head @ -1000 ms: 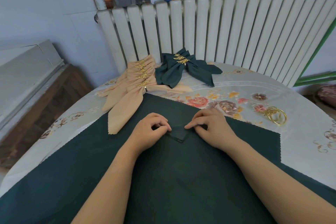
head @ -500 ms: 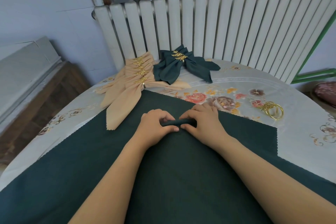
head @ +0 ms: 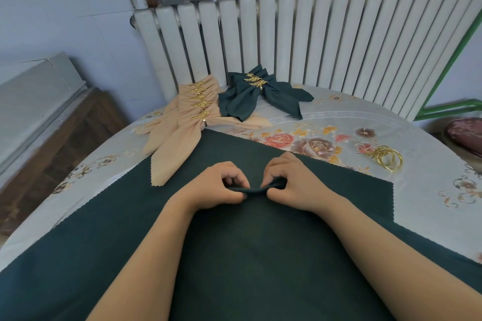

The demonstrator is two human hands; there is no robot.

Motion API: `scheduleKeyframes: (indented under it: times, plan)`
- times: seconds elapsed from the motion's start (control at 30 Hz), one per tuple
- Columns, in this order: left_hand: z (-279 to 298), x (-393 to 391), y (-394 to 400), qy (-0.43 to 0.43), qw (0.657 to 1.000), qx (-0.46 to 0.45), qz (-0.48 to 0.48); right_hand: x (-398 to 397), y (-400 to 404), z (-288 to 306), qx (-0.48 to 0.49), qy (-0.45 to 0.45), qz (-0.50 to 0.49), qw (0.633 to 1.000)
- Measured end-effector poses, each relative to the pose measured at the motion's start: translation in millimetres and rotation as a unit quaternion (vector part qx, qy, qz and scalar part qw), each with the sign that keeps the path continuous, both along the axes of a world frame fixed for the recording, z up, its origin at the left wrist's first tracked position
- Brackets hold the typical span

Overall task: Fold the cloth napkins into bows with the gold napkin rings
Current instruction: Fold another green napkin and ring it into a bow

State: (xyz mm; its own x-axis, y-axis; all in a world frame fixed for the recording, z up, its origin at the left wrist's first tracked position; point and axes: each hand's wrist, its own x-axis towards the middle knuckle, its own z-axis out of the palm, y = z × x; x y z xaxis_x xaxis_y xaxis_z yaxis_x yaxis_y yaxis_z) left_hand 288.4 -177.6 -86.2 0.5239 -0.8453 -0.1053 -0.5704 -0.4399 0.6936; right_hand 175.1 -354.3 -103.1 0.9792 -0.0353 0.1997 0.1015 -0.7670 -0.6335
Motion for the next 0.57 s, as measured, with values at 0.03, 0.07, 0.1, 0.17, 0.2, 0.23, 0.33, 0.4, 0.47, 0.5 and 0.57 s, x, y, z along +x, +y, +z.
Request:
scheduleKeyframes:
  times: [0.03,0.07,0.1,0.17,0.2,0.23,0.33,0.4,0.47,0.5,0.57]
  plan:
    - [1.8,0.0,0.2,0.007,1.000,0.010,-0.011,-0.4,-0.5,0.1,0.003,0.007,0.000,1.000]
    - [4.0,-0.9,0.5,0.020,1.000,0.014,-0.015,0.0,-1.2,0.0,0.008,0.012,-0.001,1.000]
    - [6.1,-2.0,0.6,0.036,0.999,0.014,-0.011,0.0,-1.5,-0.1,0.016,0.014,-0.005,1.000]
    - [6.4,-1.2,1.3,0.046,0.999,0.008,0.002,0.0,-1.4,0.2,0.054,0.023,-0.019,0.998]
    - [6.0,-1.0,0.8,0.038,0.999,0.005,0.004,-0.1,-1.2,0.7,0.079,0.026,-0.026,0.996]
    - [5.9,-1.3,-0.1,0.031,1.000,0.004,0.003,-0.3,-0.8,1.3,0.099,0.029,-0.033,0.994]
    - [4.9,-0.7,-2.1,0.013,1.000,0.025,-0.011,0.5,-2.3,-0.5,0.056,0.024,-0.041,0.997]
    - [6.3,-1.8,-3.3,-0.006,0.999,0.051,-0.010,-0.9,-3.0,0.8,-0.005,0.038,-0.022,0.999]
    - [6.5,-4.1,-6.0,-0.035,0.996,0.079,0.000,-3.7,-5.7,4.4,-0.046,0.071,-0.003,0.996]
    - [7.4,-7.4,-6.6,-0.051,0.994,0.094,0.011,-6.3,-6.5,8.1,-0.063,0.094,-0.005,0.994]
    - [8.8,-14.5,-8.2,-0.057,0.988,0.131,0.054,-9.3,-5.9,14.6,-0.110,0.119,-0.036,0.986]
